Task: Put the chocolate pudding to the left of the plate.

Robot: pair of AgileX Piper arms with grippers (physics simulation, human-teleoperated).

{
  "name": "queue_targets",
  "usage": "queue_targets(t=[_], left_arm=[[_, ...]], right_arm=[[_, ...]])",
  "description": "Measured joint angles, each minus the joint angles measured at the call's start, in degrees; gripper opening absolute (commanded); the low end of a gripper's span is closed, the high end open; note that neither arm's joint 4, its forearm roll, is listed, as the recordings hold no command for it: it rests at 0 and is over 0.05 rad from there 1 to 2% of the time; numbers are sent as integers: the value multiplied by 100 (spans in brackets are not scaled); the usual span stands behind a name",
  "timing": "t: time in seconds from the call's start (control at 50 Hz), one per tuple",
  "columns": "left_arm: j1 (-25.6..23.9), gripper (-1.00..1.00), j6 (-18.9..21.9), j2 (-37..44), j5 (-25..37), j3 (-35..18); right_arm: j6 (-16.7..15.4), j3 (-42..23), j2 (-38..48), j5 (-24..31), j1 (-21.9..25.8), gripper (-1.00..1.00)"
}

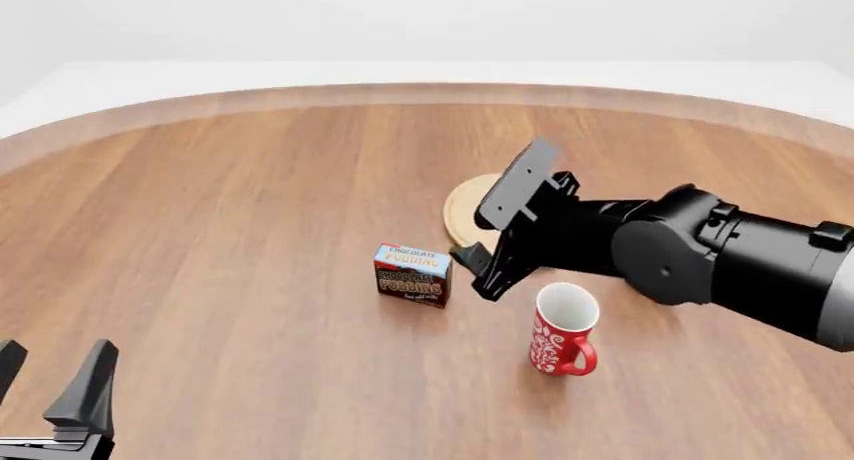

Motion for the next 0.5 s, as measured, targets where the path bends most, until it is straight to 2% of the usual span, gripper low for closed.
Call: queue_targets(t=[0.5], left_arm=[[0, 100, 0, 0, 0, 0]], right_arm=[[-10, -494, 900, -184, -4, 100]])
